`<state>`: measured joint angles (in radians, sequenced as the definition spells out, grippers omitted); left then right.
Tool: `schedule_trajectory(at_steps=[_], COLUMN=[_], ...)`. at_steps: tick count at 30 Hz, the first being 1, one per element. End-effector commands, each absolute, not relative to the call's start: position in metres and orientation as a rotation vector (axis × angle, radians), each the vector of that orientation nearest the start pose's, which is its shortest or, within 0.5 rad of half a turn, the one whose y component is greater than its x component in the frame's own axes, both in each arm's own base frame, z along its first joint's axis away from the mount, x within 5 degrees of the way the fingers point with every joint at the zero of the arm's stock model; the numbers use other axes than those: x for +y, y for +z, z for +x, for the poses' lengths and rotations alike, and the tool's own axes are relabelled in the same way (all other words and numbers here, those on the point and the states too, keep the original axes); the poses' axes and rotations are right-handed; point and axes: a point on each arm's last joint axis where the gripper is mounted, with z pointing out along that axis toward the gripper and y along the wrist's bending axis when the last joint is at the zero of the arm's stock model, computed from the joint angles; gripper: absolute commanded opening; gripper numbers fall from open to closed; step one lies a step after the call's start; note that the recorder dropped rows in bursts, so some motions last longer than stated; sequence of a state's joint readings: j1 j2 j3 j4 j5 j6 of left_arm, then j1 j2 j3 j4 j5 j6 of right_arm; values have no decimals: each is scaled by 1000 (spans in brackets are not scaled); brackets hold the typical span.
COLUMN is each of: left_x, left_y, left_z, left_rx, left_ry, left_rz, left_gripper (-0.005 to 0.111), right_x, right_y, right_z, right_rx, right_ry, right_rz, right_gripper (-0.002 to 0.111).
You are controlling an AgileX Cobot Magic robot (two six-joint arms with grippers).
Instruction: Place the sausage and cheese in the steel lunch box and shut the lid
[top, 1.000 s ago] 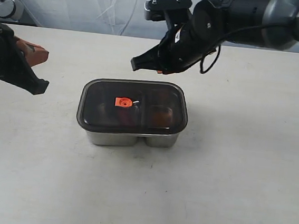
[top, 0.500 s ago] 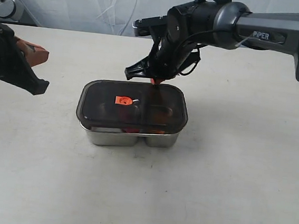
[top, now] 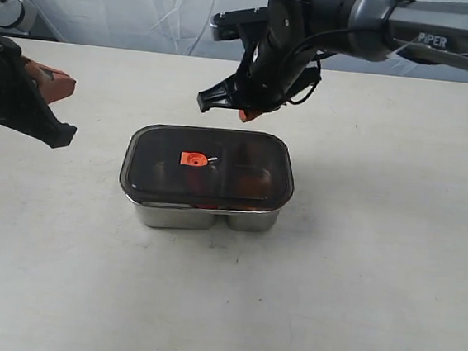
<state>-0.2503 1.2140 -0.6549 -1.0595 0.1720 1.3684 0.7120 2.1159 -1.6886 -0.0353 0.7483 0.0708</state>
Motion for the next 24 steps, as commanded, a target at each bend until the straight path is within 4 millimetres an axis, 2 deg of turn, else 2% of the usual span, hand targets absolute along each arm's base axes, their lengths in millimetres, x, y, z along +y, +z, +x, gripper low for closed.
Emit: schedule_trajectory(at_steps=[1,4,6,10,13,17,21,24], left_x=[-76,-81,-97,-127,-140,-146,-148,-148], left_y=[255,249,238,222,200,180,169,157], left_z=[236,237,240,244,253,256,255,255], left_rx=[2027,2050,2061,2031,2091,2155,2181,2208], left_ry=[-133,-159,-195,-252,-286,-354,-377,-382], left_rz=[686,708,821,1059,1118,1166,1231,1272], left_gripper=[0,0,0,0,0,0,0,0], right_x=[293,287,279,277,280,276,273,273], right_y=[232,249,260,255,223,188,172,171], right_z=[350,344,335,317,293,277,273,273], right_rx=[2487,2496,2549,2612,2706,2735,2750,2736], right_ry=[188,181,152,138,144,163,168,177], right_rz=[-873,-868,-880,-961,-1044,-1058,-1051,-1045], right_gripper=[0,0,0,0,0,0,0,0])
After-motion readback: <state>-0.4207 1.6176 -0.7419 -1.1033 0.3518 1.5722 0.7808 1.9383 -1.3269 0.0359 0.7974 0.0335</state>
